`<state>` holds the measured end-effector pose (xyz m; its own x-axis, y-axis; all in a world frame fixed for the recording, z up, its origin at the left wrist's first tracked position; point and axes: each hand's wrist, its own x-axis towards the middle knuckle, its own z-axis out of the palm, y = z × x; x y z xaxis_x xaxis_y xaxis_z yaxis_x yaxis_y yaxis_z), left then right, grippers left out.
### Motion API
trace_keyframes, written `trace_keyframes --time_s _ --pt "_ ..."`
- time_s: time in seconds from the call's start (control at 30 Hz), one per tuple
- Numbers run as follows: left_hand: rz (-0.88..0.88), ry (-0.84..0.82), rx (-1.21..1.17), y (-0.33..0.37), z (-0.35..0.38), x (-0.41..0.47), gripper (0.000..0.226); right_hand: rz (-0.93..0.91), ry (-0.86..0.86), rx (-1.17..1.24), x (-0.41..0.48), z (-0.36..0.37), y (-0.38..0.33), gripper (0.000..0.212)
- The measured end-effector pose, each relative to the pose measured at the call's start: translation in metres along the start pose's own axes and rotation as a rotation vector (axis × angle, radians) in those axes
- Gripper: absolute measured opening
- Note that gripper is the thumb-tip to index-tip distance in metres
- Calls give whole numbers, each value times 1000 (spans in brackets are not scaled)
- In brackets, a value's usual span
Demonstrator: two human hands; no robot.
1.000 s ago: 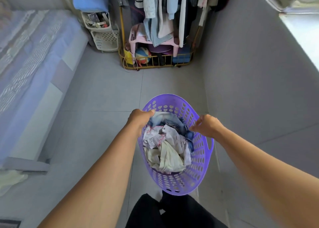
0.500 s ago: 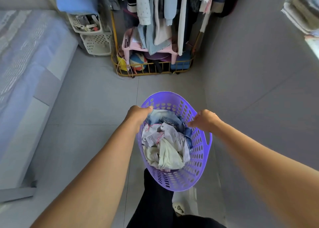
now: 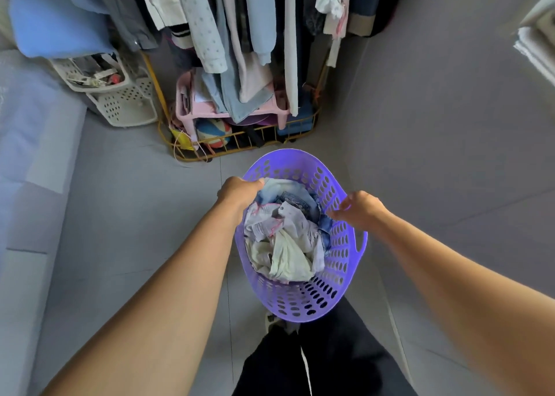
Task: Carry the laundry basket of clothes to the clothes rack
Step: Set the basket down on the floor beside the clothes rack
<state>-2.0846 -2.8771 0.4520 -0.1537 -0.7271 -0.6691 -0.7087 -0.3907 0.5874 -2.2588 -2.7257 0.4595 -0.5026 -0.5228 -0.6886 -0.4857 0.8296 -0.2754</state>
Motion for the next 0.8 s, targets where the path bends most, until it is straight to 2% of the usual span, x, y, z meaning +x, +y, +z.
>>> trace_keyframes --time_s 0.23,0.47,0.57,0.67,0.8 --pt "11 -31 23 91 30 107 52 61 -31 49 119 -62 -22 51" --pt "-24 -69 -5 137 60 190 24 88 -86 59 205 -92 -29 56" --pt "-38 -96 -16 158 69 223 27 119 -102 71 241 -102 -29 54" --pt "-60 -98 -15 169 81 266 20 174 -101 69 284 -101 -26 54" --pt "-64 -130 24 172 99 321 30 258 -82 91 335 -87 -20 57"
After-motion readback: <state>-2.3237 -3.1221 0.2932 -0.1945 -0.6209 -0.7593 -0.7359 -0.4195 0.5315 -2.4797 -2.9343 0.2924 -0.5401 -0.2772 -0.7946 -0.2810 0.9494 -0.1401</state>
